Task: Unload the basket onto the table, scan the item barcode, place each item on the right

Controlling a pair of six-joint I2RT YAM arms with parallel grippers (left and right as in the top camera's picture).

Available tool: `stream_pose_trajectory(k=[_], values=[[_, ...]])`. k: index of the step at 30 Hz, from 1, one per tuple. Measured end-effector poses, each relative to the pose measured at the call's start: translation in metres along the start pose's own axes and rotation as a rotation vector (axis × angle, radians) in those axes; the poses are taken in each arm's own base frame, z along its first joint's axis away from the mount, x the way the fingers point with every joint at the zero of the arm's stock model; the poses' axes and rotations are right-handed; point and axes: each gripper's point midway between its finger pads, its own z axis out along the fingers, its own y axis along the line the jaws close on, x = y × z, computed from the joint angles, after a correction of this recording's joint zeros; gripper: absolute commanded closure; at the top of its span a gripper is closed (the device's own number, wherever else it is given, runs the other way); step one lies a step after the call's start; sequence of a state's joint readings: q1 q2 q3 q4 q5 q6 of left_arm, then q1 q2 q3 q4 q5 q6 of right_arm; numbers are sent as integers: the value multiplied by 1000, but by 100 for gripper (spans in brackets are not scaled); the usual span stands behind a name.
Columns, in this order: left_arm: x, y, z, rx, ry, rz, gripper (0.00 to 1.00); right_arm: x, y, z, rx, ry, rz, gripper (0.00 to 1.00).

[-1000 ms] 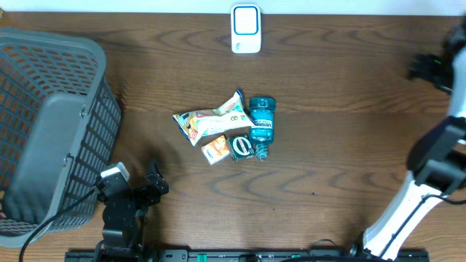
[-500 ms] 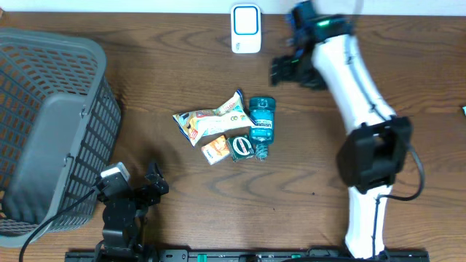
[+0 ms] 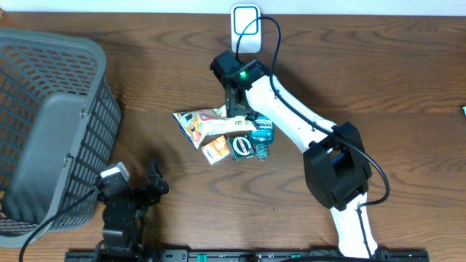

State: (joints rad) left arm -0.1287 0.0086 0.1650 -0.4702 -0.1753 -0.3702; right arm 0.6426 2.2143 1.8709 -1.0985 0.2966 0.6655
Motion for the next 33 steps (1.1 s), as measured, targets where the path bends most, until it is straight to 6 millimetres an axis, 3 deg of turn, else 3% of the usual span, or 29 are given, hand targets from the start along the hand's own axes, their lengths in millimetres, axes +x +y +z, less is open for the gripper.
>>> stream_pose_trajectory(k=[5, 18, 23, 28, 33], values=[[0, 0, 0, 0, 0, 0, 2, 2, -8, 6, 37, 1, 22, 13], [0, 0, 0, 0, 0, 0, 2, -1, -6, 14, 42, -8, 69, 13], [0, 0, 0, 0, 0, 0, 2, 1, -13, 16, 54, 16, 86, 4], [0, 0, 0, 0, 0, 0, 2, 11, -24, 7, 93, 65, 96, 3], [0, 0, 0, 0, 0, 0, 2, 4, -23, 3, 80, 44, 151, 3]])
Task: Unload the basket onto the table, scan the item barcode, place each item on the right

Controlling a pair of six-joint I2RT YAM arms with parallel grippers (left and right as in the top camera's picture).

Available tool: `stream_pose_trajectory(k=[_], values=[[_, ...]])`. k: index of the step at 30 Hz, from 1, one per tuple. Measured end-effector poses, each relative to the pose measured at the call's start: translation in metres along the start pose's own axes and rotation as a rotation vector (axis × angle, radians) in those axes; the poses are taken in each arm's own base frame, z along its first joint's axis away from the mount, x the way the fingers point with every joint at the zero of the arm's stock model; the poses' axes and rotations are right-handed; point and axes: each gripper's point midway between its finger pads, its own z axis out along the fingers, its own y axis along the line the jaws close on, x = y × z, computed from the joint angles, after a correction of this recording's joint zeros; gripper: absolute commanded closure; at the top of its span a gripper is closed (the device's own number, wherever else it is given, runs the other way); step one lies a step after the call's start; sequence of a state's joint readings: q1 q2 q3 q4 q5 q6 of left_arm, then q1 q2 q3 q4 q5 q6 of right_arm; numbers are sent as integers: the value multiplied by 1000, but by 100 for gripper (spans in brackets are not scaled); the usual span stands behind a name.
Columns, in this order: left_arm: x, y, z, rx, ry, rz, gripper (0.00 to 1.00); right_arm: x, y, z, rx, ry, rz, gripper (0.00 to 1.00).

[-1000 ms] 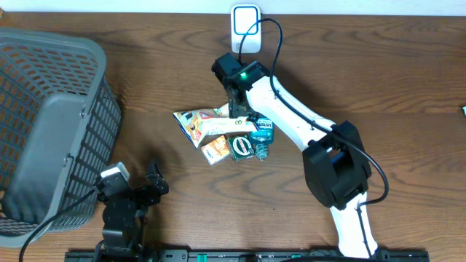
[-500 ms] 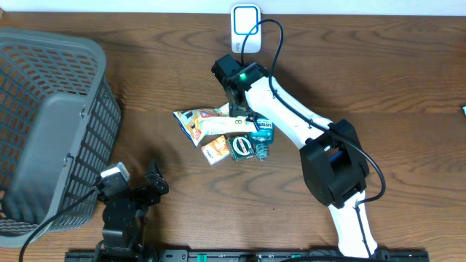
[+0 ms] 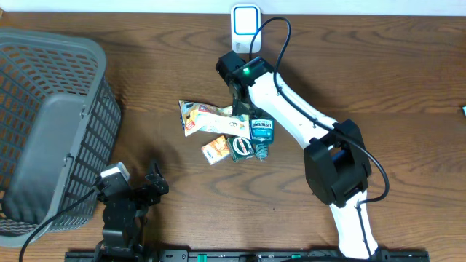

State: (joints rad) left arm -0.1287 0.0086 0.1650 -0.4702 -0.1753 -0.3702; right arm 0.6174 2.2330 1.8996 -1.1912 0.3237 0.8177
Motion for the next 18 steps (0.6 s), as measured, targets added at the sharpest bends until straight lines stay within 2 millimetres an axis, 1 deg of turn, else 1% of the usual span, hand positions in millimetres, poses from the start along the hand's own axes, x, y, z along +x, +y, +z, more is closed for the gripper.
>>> stream_pose_trajectory(k=[4, 9, 12, 15, 18], values=[[0, 0, 0, 0, 0, 0, 2, -7, 6, 0, -23, -27, 29, 2], [0, 0, 0, 0, 0, 0, 2, -7, 3, 1, -9, -31, 47, 1], [0, 0, 0, 0, 0, 0, 2, -3, -4, 1, 19, -15, 43, 1], [0, 0, 0, 0, 0, 0, 2, 0, -17, 3, 54, 13, 45, 1], [0, 0, 0, 0, 0, 0, 2, -5, -30, 6, 73, 30, 68, 1]])
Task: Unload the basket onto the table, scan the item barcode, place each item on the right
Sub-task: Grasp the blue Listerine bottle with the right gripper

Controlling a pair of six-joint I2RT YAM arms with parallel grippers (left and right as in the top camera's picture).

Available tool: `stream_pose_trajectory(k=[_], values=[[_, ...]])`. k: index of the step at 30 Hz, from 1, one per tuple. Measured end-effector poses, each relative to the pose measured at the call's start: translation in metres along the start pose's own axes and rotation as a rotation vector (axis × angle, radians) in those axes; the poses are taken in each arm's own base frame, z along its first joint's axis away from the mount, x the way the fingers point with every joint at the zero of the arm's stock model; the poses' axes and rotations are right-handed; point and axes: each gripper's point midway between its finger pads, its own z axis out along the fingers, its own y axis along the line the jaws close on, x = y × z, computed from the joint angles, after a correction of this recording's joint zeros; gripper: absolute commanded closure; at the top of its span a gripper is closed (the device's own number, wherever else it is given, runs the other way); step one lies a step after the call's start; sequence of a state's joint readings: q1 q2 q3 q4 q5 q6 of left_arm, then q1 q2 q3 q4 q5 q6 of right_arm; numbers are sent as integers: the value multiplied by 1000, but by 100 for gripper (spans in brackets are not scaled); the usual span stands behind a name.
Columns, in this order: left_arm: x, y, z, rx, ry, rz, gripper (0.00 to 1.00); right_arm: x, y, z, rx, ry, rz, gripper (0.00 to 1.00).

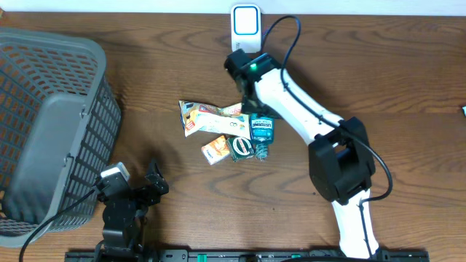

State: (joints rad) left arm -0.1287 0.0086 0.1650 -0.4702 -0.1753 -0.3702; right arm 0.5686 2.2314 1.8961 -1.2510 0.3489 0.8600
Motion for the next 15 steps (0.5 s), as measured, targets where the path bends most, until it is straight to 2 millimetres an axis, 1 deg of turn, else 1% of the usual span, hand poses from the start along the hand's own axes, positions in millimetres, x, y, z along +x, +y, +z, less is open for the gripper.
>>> stream_pose_trajectory(k=[3, 5, 8, 11, 15], values=[[0, 0, 0, 0, 0, 0, 2, -9, -1, 7, -24, -6, 16, 2], [0, 0, 0, 0, 0, 0, 2, -10, 4, 14, -57, -2, -5, 2], [0, 0, 0, 0, 0, 0, 2, -2, 18, 18, -108, 7, -49, 2], [0, 0, 0, 0, 0, 0, 2, 12, 24, 20, -111, 25, -98, 2], [0, 0, 0, 0, 0, 0, 2, 20, 34, 17, -126, 22, -130, 6]])
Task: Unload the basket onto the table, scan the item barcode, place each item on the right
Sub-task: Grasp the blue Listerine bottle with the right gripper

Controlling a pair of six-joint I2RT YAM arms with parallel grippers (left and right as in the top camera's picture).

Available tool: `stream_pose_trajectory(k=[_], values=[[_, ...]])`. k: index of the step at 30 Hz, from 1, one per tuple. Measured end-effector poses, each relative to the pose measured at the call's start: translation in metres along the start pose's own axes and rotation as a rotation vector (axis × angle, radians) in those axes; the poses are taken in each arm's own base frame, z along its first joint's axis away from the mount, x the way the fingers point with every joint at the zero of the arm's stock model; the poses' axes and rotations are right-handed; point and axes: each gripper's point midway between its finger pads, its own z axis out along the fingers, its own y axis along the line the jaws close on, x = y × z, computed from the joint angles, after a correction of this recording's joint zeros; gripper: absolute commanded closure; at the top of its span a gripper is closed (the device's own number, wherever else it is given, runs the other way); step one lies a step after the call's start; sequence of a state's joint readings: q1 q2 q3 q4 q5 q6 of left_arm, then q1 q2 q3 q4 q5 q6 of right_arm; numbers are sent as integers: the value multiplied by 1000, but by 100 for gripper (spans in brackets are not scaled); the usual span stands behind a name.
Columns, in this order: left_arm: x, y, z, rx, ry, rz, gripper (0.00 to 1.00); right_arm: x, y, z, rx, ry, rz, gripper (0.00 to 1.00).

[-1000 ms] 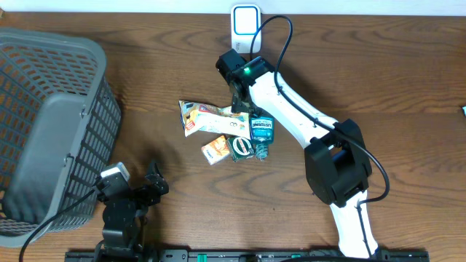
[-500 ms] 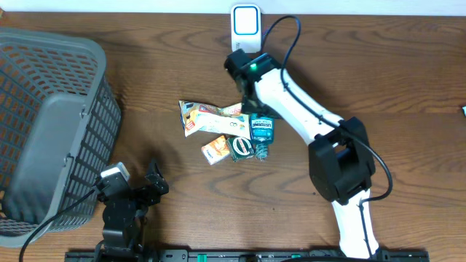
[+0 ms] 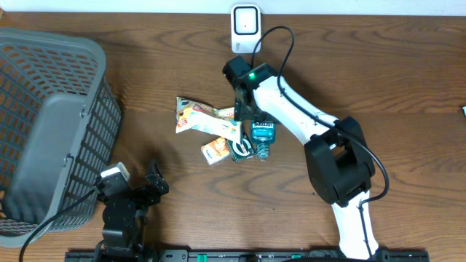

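Note:
A long orange-and-white snack packet [image 3: 204, 120] lies slanted at mid-table, its right end under my right gripper [image 3: 244, 116], which looks shut on that end; the wrist hides the fingers. The white barcode scanner [image 3: 246, 20] stands at the table's far edge, just beyond the gripper. A blue mouthwash bottle [image 3: 262, 135], a green round tin [image 3: 240, 148] and a small orange packet [image 3: 214, 151] lie close below the snack packet. My left gripper [image 3: 155, 180] rests folded at the near left, far from the items, dark against the wood.
A large grey mesh basket [image 3: 87, 65] fills the left side of the table. The scanner's black cable [image 3: 280, 36] loops over the right arm. The right arm's base [image 3: 342, 175] stands at the near right.
My right gripper has shifted slightly left and toward the near side. The snack packet has turned with it, so its right end now slants down toward the tin.
The snack packet first lay lower, over the tin and small packet, with my right gripper at its upper right. Then it lay further from them, almost level, and the gripper was closer to the scanner. Now the gripper is back toward the pile and the packet is tilted. The left arm never moved.

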State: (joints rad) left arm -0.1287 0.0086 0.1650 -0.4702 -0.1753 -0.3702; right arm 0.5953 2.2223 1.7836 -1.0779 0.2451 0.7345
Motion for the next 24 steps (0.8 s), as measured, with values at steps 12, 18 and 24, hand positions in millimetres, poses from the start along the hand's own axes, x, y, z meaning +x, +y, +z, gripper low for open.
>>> stream_pose_trajectory(k=[12, 18, 24], values=[[0, 0, 0, 0, 0, 0, 2, 19, -5, 25, 15, 17, -107, 40], [0, 0, 0, 0, 0, 0, 2, 13, -10, 17, 31, -16, -262, 60], [0, 0, 0, 0, 0, 0, 2, 17, -1, 8, -119, 47, -515, 59]])
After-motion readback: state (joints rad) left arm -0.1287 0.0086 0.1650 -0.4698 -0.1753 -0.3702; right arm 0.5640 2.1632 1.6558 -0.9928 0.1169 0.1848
